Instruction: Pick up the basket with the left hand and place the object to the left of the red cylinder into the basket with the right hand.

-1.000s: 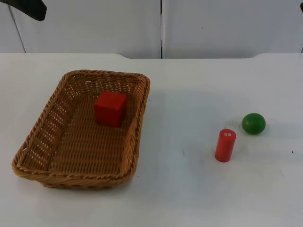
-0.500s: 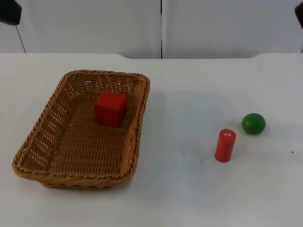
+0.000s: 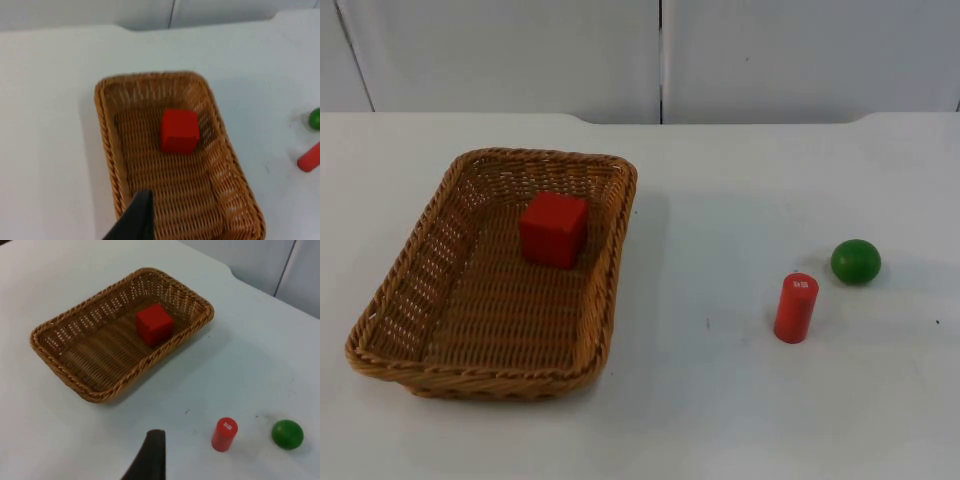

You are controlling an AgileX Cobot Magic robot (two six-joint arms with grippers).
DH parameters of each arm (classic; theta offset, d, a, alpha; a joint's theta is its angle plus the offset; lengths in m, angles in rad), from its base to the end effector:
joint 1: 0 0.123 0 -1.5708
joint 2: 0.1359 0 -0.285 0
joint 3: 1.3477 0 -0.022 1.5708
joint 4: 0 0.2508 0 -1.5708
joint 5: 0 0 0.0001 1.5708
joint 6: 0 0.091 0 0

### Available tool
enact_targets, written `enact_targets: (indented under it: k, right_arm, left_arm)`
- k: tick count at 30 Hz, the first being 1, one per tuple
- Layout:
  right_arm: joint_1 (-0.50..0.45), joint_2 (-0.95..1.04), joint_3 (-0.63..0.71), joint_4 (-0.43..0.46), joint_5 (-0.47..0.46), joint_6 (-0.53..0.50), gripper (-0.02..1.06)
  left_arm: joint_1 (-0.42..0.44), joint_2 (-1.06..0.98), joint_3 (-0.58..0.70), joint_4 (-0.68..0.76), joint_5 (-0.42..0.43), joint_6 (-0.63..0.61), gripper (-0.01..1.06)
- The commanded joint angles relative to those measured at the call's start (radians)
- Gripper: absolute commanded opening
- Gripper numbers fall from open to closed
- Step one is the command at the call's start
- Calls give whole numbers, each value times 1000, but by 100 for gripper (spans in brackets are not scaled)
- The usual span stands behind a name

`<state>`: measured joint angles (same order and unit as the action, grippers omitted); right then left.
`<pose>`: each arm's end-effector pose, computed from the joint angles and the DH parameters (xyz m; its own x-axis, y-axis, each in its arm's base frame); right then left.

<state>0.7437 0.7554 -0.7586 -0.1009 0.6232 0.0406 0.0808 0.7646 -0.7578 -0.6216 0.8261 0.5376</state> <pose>0.1118 0.0956 0.3432 -0.3455 -0.3740 -0.8606 -0.6534 0.7542 -0.0654 0.1397 -0.0278 0.3391 -0.5720 0.0312 -0.8197 0.3189 0.9291 -0.1871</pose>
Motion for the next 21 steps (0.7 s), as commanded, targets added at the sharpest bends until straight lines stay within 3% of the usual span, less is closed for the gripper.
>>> enact_targets:
  k: [1, 9, 15, 21]
  right_arm:
    - [-3, -45, 24, 2, -12, 11, 84]
    - [-3, -146, 88, 2, 21, 19, 84]
    - [-3, -226, 135, -1, 45, 19, 84]
    - [-3, -316, 175, -1, 50, 19, 84]
  left_arm:
    - [2, -63, 4, -2, -4, -20, 105]
    - [2, -238, 4, 73, -2, -100, 105]
    - [2, -375, 17, 218, 7, -207, 105]
    - [2, -517, 118, 320, 35, -320, 105]
